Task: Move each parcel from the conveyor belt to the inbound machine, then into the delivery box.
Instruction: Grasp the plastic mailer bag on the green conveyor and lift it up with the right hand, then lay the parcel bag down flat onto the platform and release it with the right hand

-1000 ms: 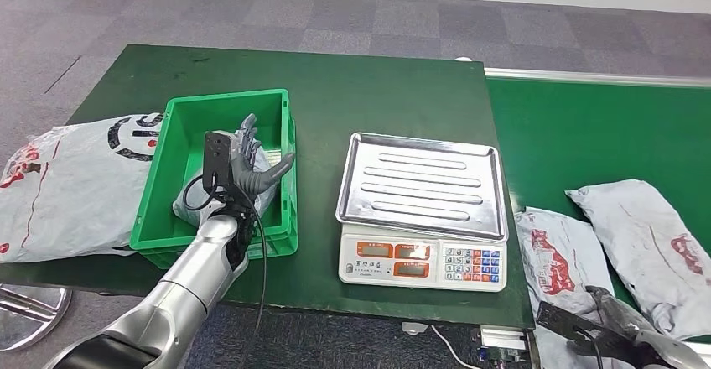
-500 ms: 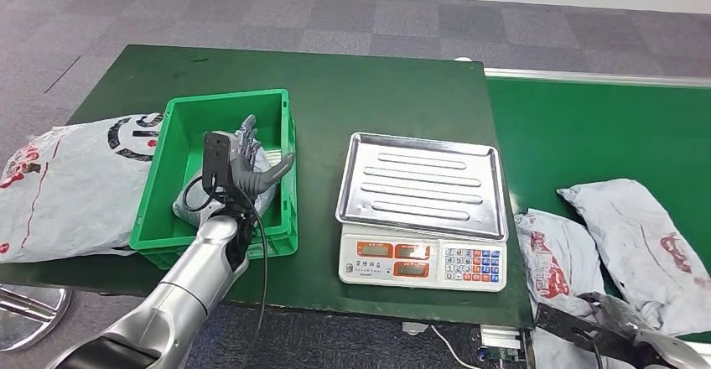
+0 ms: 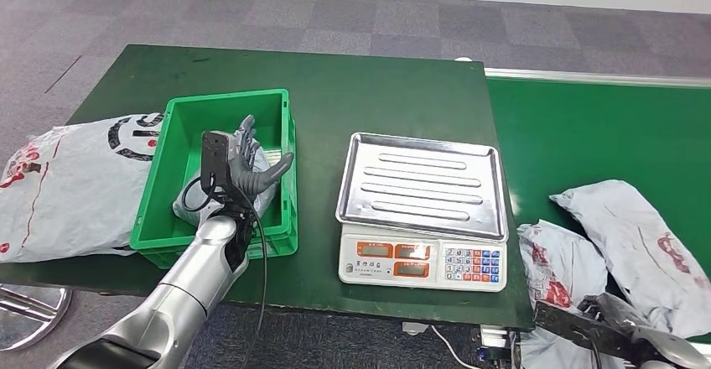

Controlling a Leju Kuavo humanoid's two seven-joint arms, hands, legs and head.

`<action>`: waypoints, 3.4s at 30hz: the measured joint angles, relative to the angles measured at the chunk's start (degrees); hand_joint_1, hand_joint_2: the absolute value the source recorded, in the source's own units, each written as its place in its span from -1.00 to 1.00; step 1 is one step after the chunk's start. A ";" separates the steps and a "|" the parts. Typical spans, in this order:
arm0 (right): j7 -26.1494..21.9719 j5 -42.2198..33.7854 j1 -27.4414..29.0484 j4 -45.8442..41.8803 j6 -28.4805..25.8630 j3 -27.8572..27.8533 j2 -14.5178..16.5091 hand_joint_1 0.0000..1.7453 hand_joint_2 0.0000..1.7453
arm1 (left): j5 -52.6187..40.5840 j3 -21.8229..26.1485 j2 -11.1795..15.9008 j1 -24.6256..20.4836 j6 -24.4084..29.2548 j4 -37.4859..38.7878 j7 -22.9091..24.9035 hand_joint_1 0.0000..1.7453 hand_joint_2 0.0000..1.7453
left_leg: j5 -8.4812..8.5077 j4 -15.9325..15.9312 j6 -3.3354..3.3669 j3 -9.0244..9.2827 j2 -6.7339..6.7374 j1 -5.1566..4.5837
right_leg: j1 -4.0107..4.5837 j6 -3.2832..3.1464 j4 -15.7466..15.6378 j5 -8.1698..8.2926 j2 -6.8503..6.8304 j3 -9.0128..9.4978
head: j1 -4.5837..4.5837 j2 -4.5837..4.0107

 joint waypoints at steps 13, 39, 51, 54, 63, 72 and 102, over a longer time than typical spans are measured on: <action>-0.02 0.81 0.38 -0.88 0.70 -0.94 -0.16 1.00 1.00 | -1.62 0.19 -0.25 0.13 0.34 -0.96 1.32 -1.00 1.00 | 0.00 0.00 0.00 0.00 0.00 0.00 | 0.00 0.00 0.00 0.00 0.00 0.01 | 0.00 0.00; -12.44 -2.53 -21.32 -8.33 -16.68 -14.83 5.03 1.00 1.00 | -3.80 0.68 -2.10 0.46 0.44 -1.97 1.39 -1.00 1.00 | 0.17 0.01 0.06 0.00 0.18 -0.04 | -0.03 0.06 0.01 0.22 0.18 -0.07 | 0.00 0.00; -13.33 -7.89 -23.46 -9.71 -18.41 -15.88 2.62 1.00 1.00 | -3.76 0.68 -4.66 -2.45 -0.23 0.54 1.77 -1.00 1.00 | 0.18 0.02 0.10 -0.01 0.14 -0.05 | -0.04 0.10 0.00 0.24 0.13 -0.05 | 0.00 0.00; -13.33 -7.89 -23.47 -9.74 -18.42 -15.90 2.40 1.00 1.00 | -3.75 0.68 -4.77 -2.47 -0.27 0.90 1.77 -1.00 1.00 | 0.18 0.01 0.10 -0.01 0.13 -0.05 | -0.03 0.10 0.01 0.24 0.12 -0.05 | 0.00 0.00; -13.33 -7.89 -23.48 -9.86 -18.42 -15.90 2.18 1.00 1.00 | -3.75 0.68 -4.94 -2.54 -0.28 1.38 1.78 -1.00 1.00 | 0.18 0.01 0.10 -0.01 0.13 -0.05 | -0.03 0.10 0.01 0.24 0.12 -0.05 | 0.00 0.00; -13.33 -7.89 -23.48 -9.87 -18.42 -15.90 2.16 1.00 1.00 | -3.75 0.68 -4.96 -2.59 -0.29 1.60 1.78 -1.00 1.00 | 0.18 0.01 0.10 -0.01 0.13 -0.05 | -0.03 0.10 0.01 0.24 0.12 -0.05 | 0.00 0.00; -15.99 -9.33 -45.69 32.97 -11.59 12.97 38.89 1.00 1.00 | -2.36 -3.95 -10.00 -8.24 -3.03 6.62 5.19 -1.00 1.00 | 0.63 -0.35 -0.85 0.22 0.65 0.87 | 0.79 -0.82 -0.36 0.81 0.77 0.07 | 0.01 0.00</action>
